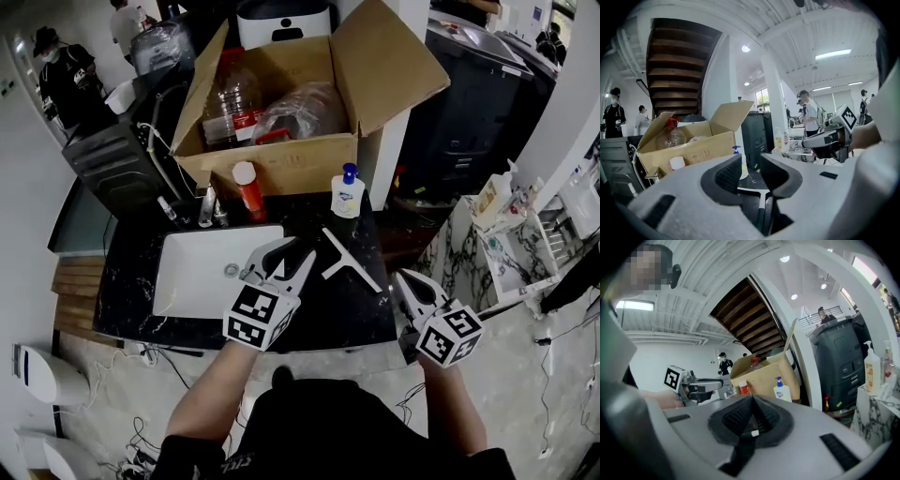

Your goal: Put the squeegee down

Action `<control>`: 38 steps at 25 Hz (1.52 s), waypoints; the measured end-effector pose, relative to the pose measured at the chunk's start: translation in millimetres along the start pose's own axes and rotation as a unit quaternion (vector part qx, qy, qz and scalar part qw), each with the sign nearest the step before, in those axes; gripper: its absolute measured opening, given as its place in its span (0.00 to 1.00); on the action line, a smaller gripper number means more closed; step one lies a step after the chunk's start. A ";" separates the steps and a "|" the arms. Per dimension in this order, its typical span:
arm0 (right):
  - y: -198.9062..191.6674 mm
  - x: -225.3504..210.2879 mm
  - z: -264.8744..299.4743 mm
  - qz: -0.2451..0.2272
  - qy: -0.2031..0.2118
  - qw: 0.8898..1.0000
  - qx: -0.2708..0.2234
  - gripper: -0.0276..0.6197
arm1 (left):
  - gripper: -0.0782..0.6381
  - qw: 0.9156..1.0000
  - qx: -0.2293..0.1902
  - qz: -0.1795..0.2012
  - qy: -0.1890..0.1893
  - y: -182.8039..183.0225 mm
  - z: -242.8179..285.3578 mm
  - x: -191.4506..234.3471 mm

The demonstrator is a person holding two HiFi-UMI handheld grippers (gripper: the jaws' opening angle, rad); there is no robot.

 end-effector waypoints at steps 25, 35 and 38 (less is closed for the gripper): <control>20.4 62.6 8.3 -0.078 -0.029 0.995 -0.052 0.05 | 0.12 0.993 -0.053 -0.093 -0.044 -0.6 -27.8 38.3; 31.1 65.2 7.9 -0.097 -0.033 0.993 -0.066 0.05 | 0.12 0.991 -0.040 -0.120 -0.051 -7.0 -15.8 39.8; 34.2 70.5 9.0 -0.101 -0.026 0.992 -0.071 0.05 | 0.12 0.989 -0.039 -0.137 -0.048 -9.1 -16.6 43.6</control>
Point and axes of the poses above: the fingertips, and each gripper's own axes: z forward along the fingers, x to its left, y out of its top, the point moved 8 cm from there along -z, backward along the fingers, and after that the axes turned 6 degrees about z, right-handed, at the moved point
